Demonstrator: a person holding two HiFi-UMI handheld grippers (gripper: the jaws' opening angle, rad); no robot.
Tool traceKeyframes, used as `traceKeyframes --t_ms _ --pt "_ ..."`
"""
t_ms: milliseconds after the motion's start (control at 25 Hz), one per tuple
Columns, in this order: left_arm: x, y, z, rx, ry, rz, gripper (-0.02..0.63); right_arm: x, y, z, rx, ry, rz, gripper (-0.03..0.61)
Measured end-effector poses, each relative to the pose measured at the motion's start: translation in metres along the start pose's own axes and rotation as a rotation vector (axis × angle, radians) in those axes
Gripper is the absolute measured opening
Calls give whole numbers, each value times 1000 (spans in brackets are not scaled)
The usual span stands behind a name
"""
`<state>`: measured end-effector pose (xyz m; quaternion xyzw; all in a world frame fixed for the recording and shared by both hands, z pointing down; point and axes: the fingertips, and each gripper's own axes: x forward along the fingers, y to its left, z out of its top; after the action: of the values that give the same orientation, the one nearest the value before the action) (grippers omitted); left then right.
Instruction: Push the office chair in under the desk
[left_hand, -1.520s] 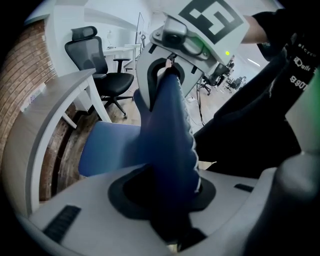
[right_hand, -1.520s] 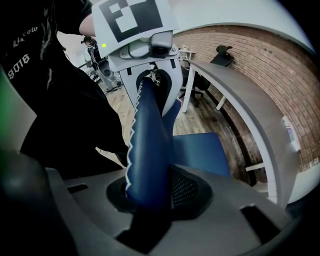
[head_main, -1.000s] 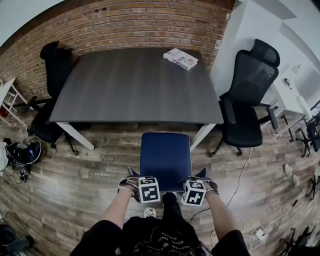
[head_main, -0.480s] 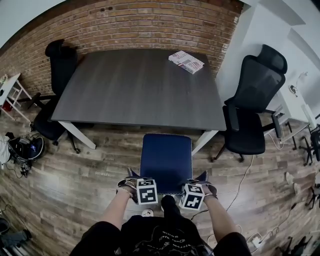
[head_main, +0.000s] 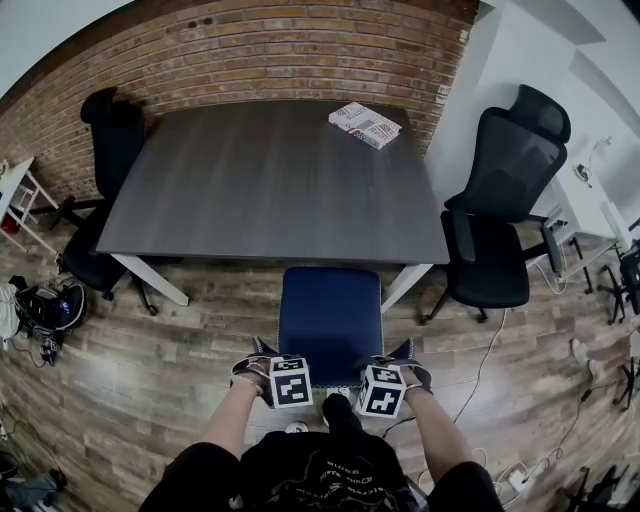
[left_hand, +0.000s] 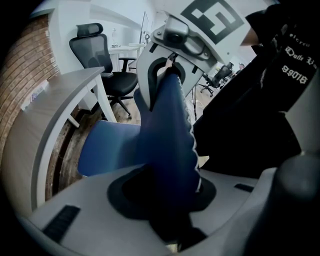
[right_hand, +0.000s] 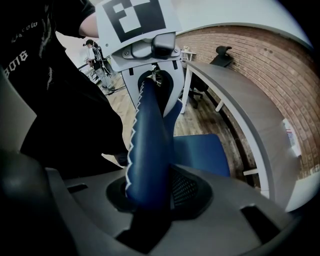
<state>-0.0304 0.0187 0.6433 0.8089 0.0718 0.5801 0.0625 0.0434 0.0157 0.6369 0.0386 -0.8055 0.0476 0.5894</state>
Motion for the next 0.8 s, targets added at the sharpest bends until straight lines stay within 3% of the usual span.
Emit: traceKeyframes --t_ms 800 --pt "-2 31 6 -3 3 -6 126 0 -31 -3 1 -1 13 101"
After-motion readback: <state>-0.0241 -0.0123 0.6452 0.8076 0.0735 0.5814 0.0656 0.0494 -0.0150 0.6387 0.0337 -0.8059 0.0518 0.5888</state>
